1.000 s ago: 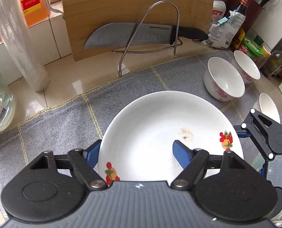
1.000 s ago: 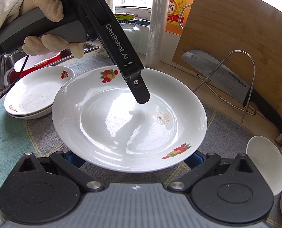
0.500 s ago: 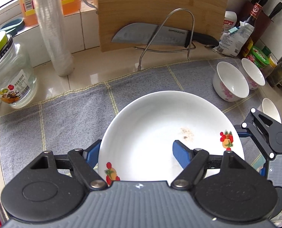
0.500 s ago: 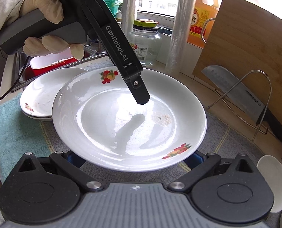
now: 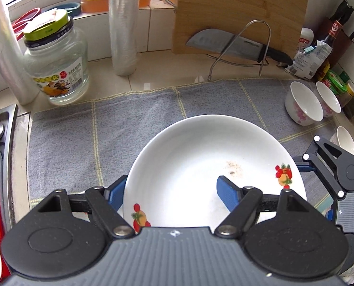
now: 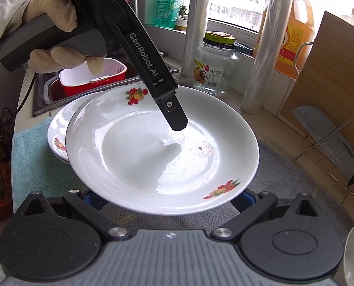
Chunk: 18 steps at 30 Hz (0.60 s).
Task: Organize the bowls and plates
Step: 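Carry the held plate with the left tool toward the plate stack by the sink, then lower the held plate onto the plate stack with the left tool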
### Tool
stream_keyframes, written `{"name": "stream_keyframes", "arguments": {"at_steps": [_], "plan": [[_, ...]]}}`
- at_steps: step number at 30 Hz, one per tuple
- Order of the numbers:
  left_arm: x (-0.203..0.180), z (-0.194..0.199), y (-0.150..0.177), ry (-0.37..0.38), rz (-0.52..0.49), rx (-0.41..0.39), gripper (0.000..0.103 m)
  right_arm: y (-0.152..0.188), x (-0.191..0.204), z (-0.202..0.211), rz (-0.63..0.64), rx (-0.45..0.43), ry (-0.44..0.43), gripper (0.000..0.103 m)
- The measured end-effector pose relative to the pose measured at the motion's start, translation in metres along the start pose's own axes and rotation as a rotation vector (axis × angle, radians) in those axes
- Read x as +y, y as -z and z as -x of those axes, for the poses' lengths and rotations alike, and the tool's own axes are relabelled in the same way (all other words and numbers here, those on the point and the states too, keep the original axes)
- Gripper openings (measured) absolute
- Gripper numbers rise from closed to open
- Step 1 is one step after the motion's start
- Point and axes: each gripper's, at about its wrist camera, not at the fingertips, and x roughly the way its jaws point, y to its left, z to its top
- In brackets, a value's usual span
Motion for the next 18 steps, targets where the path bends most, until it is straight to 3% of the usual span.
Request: {"name": "stream_keyframes", "arguments": {"at_steps": [18], "plan": [[0.065,0.028,0.055,-0.023,0.095,-0.016,0.078,-0.038,0.060,-0.036,0.071,0.028,-0.067,0.103]]}}
